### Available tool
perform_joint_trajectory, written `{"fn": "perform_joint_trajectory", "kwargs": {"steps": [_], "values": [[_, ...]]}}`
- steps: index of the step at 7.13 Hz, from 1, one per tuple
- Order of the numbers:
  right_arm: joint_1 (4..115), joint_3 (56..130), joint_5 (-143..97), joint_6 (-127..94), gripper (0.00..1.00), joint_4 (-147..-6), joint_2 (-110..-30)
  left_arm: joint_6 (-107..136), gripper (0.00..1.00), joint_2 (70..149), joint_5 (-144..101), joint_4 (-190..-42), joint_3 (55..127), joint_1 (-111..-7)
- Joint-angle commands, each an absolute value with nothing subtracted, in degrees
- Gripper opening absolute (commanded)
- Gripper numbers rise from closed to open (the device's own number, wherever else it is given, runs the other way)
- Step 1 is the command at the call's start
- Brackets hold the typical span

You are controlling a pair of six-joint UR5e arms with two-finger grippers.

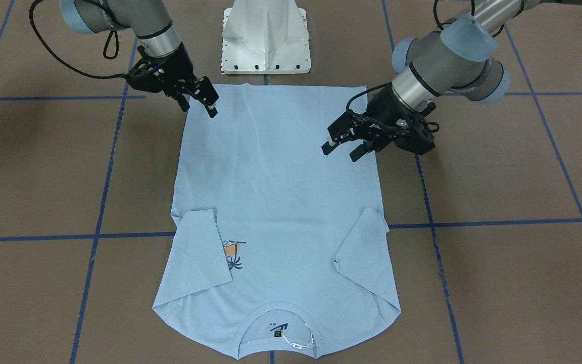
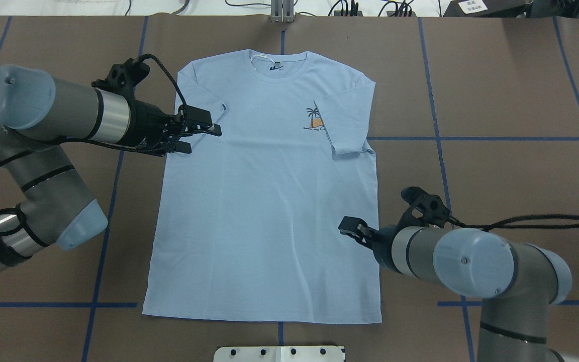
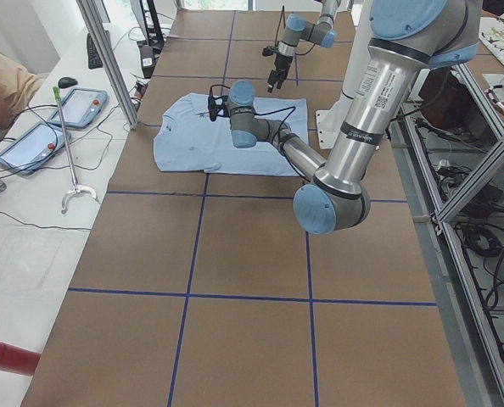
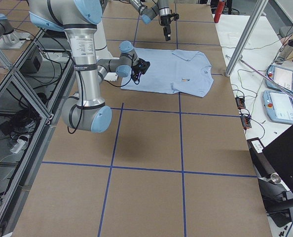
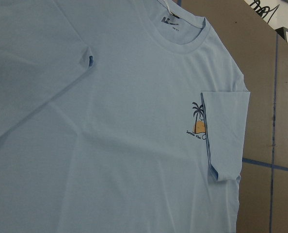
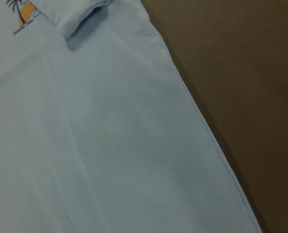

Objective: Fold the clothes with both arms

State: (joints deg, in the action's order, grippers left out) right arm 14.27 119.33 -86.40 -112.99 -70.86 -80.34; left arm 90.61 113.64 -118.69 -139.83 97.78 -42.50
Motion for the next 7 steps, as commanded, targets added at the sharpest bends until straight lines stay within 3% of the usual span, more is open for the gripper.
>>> {"fn": "perform_joint_trajectory", "kwargs": {"steps": [1,7], "values": [[8.6,122.7,-80.9,-119.3,1.00,-81.8,-81.6,90.6,0.92,113.0,-118.6,-139.7,98.9,-42.5],[-2.4,126.0,-71.6,-129.4,0.99,-93.1,-82.0,91.7,0.95,112.9,-118.4,-139.7,98.3,-42.6]]}}
